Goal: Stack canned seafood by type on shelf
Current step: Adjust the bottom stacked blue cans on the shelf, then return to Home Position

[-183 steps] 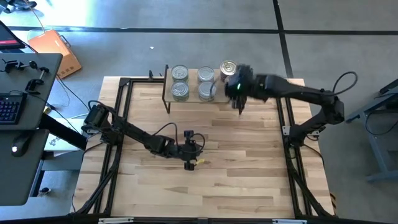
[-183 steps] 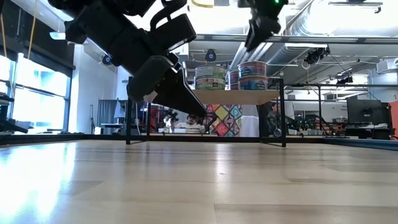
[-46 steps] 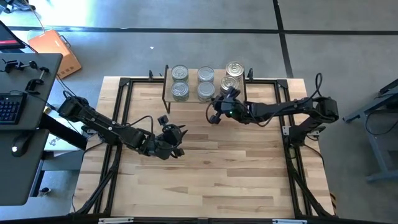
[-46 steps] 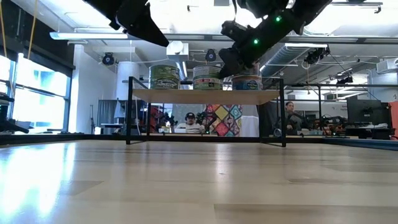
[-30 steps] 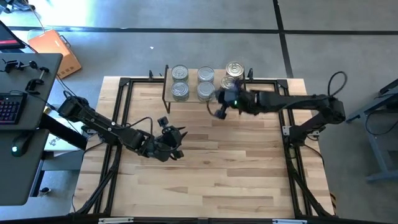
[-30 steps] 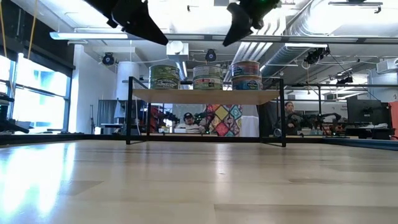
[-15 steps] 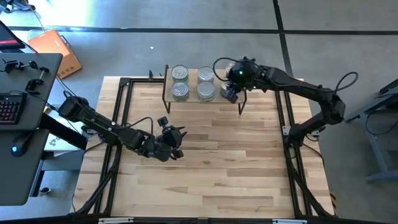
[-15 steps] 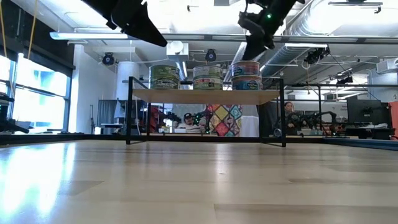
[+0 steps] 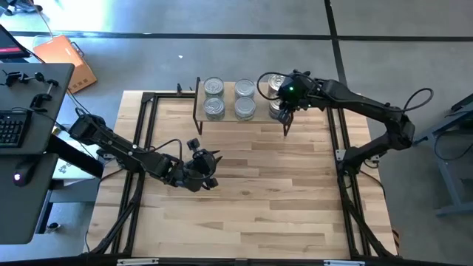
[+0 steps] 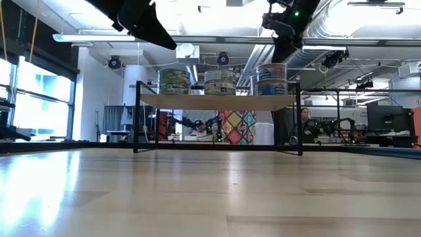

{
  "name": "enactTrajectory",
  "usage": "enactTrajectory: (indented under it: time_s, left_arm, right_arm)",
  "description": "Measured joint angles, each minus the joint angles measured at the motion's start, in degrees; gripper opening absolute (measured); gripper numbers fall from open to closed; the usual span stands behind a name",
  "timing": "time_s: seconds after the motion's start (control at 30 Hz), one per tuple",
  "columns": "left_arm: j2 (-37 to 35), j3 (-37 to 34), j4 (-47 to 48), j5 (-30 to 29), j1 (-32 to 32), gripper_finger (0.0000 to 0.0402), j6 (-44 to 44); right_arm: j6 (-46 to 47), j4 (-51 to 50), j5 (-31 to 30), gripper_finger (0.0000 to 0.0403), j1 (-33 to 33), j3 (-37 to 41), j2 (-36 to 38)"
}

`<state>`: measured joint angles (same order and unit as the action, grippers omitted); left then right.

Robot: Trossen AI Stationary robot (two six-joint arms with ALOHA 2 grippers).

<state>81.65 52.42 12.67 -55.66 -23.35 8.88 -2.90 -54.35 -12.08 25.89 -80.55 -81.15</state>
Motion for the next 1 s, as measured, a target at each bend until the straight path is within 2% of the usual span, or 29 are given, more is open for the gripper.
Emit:
enactTrajectory:
  time_s: [0.3,0.47,0.57,0.63,0.7,0.77,0.83,0.93,0.97,1.0]
  left_arm:
    - [0.0,0.0,0.0,0.0,0.0,0.0090,0.0]
    - [0.0,0.0,1.9,0.0,0.0,0.0090,0.5]
    - [0.1,-1.1,2.7,0.0,-0.1,0.0090,2.8]
    - [0.1,-3.9,-0.6,0.0,-0.1,0.0090,2.6]
    - [0.1,-7.9,-7.5,0.6,-0.1,0.0090,1.0]
    - [0.1,-12.7,-18.4,5.4,0.6,0.0090,-1.4]
    - [0.4,-18.3,-34.4,16.5,2.3,0.0090,-4.4]
    - [6.4,-25.8,-68.3,38.7,7.0,0.0090,-6.3]
    - [9.7,-27.0,-77.5,43.5,8.7,0.0090,-5.6]
    - [12.8,-27.1,-84.2,45.9,10.1,0.0090,-4.3]
  right_arm:
    - [-2.4,1.3,-1.7,0.0000,-0.3,0.1,3.1]
    - [-5.3,5.2,3.9,0.0000,-3.6,0.4,7.0]
    - [-4.8,7.0,7.4,0.0000,-7.6,5.0,11.6]
    - [-2.8,9.6,7.9,0.0000,-11.0,10.2,15.9]
    - [0.8,12.9,8.1,0.0000,-15.0,16.4,20.8]
    - [5.4,16.7,8.1,0.0000,-19.5,23.0,25.8]
    - [8.9,20.5,8.1,0.0000,-24.2,29.7,30.7]
    - [12.2,26.2,8.2,0.0000,-30.5,39.5,37.7]
    - [13.3,28.6,8.2,0.0000,-32.2,42.4,39.7]
    - [14.1,30.9,8.1,0.0000,-33.6,45.2,41.8]
